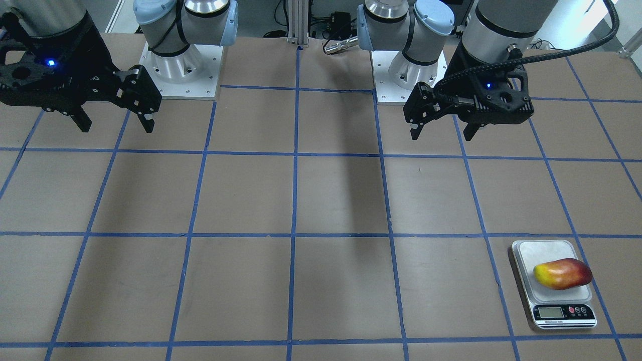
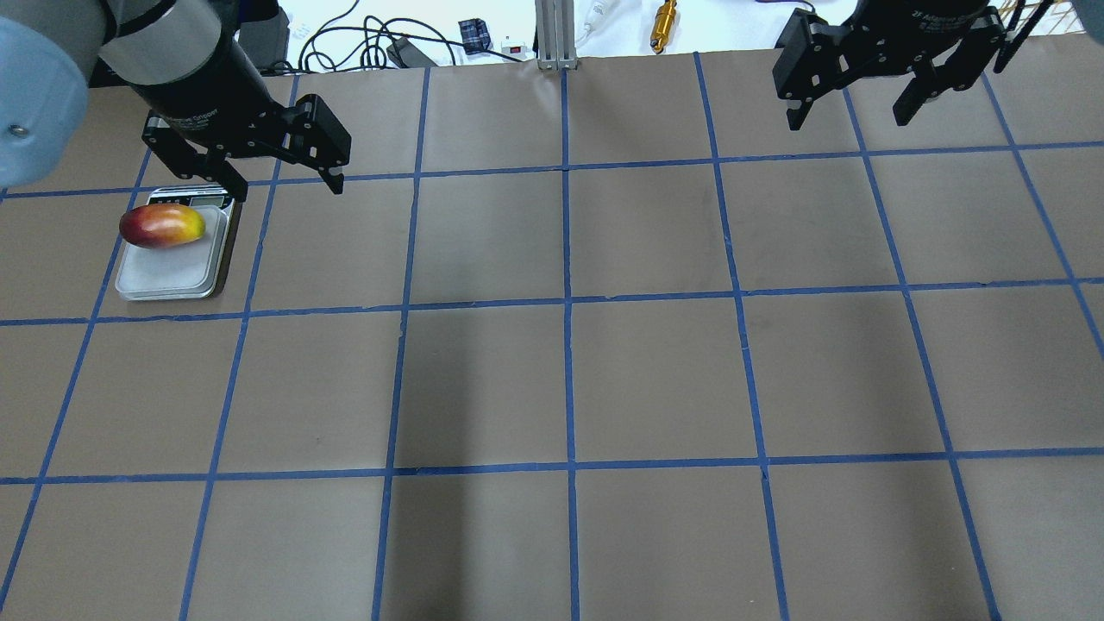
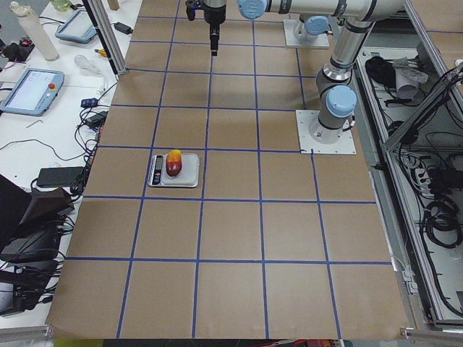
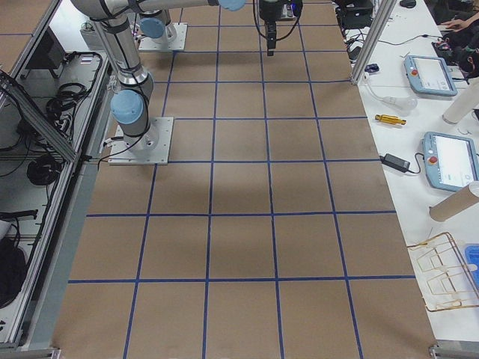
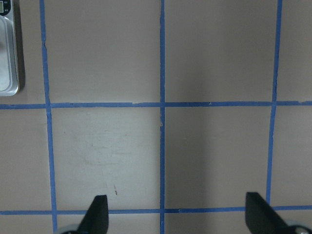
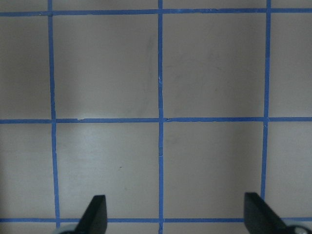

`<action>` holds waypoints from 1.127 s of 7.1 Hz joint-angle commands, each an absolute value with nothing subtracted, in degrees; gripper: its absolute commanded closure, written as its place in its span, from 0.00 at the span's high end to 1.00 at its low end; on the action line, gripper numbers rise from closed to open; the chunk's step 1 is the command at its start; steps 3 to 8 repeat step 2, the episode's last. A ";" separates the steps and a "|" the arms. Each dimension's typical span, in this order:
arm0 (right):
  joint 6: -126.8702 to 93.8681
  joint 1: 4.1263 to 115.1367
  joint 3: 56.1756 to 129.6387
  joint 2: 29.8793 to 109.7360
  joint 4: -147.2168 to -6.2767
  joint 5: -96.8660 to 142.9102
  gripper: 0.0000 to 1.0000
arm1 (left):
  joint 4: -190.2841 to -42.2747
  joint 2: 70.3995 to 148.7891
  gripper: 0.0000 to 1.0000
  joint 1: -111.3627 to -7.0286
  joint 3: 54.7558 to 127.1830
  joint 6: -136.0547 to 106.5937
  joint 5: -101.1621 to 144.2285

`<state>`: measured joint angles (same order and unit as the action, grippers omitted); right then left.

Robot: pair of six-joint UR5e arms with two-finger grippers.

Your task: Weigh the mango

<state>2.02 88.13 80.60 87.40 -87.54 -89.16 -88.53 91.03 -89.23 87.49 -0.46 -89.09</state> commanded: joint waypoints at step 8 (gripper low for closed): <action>2.02 88.15 80.60 87.45 -87.54 -89.12 1.00 | -87.71 91.23 1.00 -89.30 87.36 -0.26 -89.91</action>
